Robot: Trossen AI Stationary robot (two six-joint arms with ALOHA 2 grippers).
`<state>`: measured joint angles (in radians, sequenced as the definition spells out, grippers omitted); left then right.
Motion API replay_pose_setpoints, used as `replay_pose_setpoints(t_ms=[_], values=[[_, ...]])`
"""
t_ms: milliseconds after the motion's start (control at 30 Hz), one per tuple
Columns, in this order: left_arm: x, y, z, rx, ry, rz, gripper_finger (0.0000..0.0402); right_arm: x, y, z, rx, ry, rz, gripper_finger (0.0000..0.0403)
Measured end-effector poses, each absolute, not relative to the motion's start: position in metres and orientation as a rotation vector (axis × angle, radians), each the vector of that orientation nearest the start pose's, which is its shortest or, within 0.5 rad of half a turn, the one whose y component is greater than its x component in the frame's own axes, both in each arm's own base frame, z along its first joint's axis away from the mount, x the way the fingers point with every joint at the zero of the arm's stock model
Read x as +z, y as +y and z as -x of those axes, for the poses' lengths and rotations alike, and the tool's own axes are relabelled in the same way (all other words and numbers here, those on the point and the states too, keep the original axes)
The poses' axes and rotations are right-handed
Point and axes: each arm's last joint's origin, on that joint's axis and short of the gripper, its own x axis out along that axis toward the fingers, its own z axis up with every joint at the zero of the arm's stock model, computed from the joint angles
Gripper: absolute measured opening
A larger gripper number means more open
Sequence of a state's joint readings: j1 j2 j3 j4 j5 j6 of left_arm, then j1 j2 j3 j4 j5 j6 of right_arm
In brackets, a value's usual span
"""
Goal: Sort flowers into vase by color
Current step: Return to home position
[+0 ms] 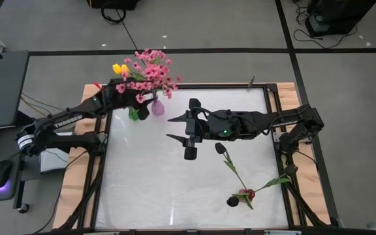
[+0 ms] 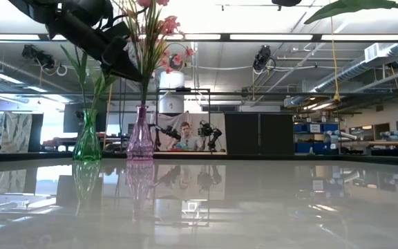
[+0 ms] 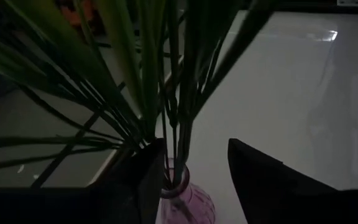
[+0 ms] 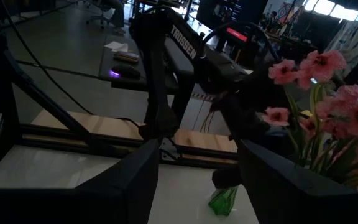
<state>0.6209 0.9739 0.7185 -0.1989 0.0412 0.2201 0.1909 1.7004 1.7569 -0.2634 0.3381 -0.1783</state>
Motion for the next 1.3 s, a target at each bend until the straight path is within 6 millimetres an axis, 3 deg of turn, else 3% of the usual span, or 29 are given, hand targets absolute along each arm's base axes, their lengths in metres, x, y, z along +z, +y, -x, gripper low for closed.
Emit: replay_pose_setpoints(t_ms=[1300], values=[[0.311, 0.089, -0.121, 0.653, 0.415, -0.115, 0.0183, 0.420, 0.064, -0.383, -0.129, 0.212, 0.231, 0.0226]])
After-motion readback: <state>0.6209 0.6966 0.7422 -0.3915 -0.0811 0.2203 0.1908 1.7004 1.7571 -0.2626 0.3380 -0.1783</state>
